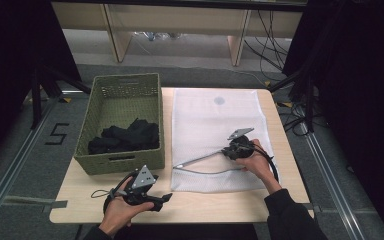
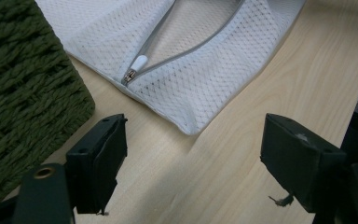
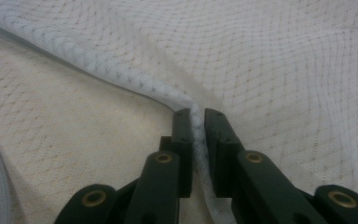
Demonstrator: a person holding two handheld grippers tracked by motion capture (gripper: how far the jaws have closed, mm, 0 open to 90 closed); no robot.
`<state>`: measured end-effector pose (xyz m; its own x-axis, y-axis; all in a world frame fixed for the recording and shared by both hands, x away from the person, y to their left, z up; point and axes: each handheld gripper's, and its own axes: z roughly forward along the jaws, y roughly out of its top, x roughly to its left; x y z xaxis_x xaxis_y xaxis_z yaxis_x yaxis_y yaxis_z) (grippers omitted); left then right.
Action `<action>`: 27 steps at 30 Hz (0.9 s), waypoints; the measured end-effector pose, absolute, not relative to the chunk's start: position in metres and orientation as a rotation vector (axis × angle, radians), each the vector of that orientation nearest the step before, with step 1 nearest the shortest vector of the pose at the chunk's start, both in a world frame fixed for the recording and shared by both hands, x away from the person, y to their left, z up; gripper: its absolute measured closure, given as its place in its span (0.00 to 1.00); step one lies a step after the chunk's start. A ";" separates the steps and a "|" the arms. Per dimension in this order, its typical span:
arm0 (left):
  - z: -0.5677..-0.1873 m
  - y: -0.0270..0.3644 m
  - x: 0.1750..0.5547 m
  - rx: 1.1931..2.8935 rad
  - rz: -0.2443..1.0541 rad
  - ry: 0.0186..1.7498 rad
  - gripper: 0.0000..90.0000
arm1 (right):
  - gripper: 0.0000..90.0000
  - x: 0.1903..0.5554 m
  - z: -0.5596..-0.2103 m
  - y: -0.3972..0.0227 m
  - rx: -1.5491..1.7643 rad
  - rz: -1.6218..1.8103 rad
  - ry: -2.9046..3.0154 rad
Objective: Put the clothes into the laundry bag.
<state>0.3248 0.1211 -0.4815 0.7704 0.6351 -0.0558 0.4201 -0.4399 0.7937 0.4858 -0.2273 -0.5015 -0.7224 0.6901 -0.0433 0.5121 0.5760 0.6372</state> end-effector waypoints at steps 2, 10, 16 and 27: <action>-0.482 0.121 0.326 2.089 0.312 0.778 0.25 | 0.97 0.484 -0.500 -0.226 0.988 0.862 2.543; -0.482 0.122 0.326 2.078 0.316 0.794 0.25 | 1.00 0.479 -0.490 -0.220 0.912 0.832 2.505; -0.478 0.125 0.326 2.082 0.330 0.795 0.25 | 1.00 0.477 -0.477 -0.220 0.864 0.871 2.471; -0.445 0.129 0.331 2.074 0.376 0.815 0.25 | 1.00 0.478 -0.446 -0.220 0.810 0.941 2.406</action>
